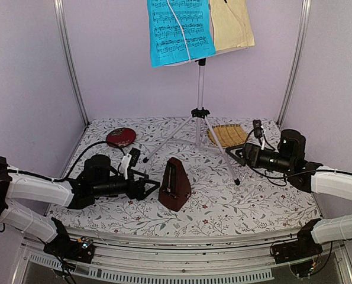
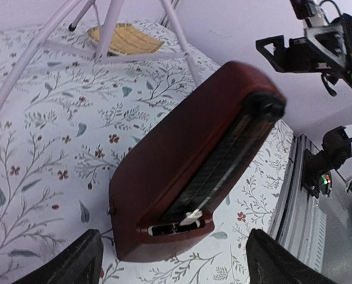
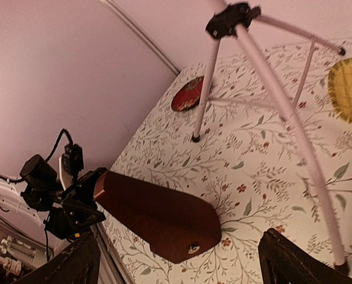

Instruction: Pack up the instrument practice props

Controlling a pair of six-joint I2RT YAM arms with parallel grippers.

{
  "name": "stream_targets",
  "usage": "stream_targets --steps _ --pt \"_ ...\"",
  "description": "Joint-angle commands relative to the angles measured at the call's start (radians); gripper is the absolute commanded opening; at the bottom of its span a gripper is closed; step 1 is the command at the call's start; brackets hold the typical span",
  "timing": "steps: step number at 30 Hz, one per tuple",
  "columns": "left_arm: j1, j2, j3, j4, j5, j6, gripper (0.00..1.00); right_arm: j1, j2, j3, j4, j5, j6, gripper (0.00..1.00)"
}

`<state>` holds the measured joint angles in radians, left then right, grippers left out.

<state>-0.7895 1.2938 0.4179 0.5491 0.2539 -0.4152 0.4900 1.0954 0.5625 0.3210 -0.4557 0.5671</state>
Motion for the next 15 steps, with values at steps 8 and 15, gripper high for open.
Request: stream_targets --steps 8,15 --pt "0.046 0.128 -0.022 0.13 0.1 -0.148 0.83 0.294 0.299 0.042 0.026 0.104 0.083 0.76" --pt "0.068 0.224 0.027 0.143 0.138 -0.135 0.81 0.347 0.414 0.099 0.014 0.165 0.091 0.6"
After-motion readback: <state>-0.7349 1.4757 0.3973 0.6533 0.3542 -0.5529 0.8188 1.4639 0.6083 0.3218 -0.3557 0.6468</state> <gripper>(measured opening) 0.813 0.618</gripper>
